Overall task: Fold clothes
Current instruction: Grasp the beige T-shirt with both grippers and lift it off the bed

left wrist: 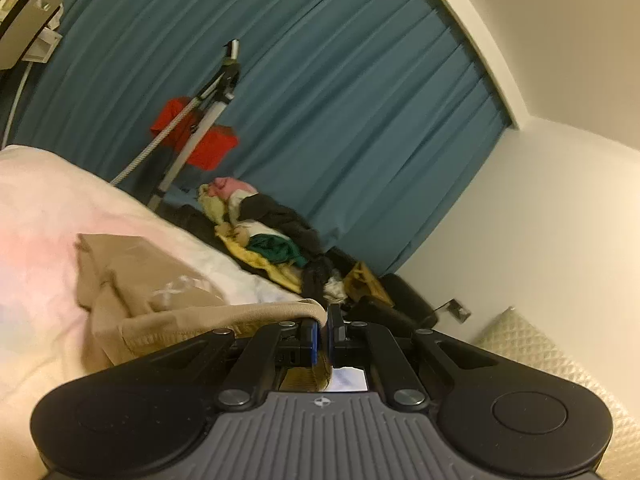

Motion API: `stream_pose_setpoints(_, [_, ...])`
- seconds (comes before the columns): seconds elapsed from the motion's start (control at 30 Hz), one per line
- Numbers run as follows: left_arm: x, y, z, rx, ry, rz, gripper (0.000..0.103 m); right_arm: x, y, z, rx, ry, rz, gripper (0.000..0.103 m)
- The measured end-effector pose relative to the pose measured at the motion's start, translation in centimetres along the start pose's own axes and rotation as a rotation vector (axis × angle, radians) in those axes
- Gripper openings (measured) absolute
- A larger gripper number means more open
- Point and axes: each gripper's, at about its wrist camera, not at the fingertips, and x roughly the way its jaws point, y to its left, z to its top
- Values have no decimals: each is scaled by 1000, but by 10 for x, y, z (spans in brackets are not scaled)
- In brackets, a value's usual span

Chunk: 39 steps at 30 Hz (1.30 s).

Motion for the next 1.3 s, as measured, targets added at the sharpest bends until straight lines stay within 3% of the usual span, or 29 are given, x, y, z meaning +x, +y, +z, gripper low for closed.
stream_pose_setpoints(0.1, [17, 32, -3, -71, -19, 42, 5, 21, -9, -2, 15, 24, 1, 79])
stream_pose_setpoints(0.17, [24, 49, -1, -123, -14, 39, 5, 31, -15, -7, 30, 57, 42, 55])
stream_pose_setpoints(0.2, [27, 53, 0, -135, -12, 35, 5, 33, -16, -10, 40, 62, 67, 48])
stream_pose_setpoints(0.27, [29, 52, 3, -108, -19, 29, 5, 30, -14, -10, 39, 58, 107, 25])
stream_pose_setpoints(0.33, [24, 46, 3, -76, -33, 25, 5, 21, -11, -5, 16, 25, 85, 11])
stream_pose_setpoints(0.6, [-29, 17, 0, -77, -104, -27, 5, -68, -39, 41, 141, -214, 21, 6])
stream_pose_setpoints(0.83, [-87, -23, 2, -26, -145, -134, 5, -168, -47, 76, 120, -309, 68, 6])
stream_pose_setpoints(0.9, [-85, -29, 1, 0, -126, -117, 5, -168, -52, 84, 148, -278, 87, 6])
stream_pose_setpoints(1.0, [-64, -23, -4, 8, -58, -43, 5, -139, -64, 83, 236, -145, 112, 7])
stream_pose_setpoints(1.13, [-4, 8, -15, -42, 143, 108, 6, -67, -85, 54, 312, 102, 57, 8])
stream_pose_setpoints(1.23, [47, 28, -28, -20, 278, 201, 6, -19, -105, 20, 447, 281, 47, 9])
stream_pose_setpoints(1.3, [73, 33, -35, 53, 332, 230, 9, -5, -113, 5, 518, 330, 38, 12])
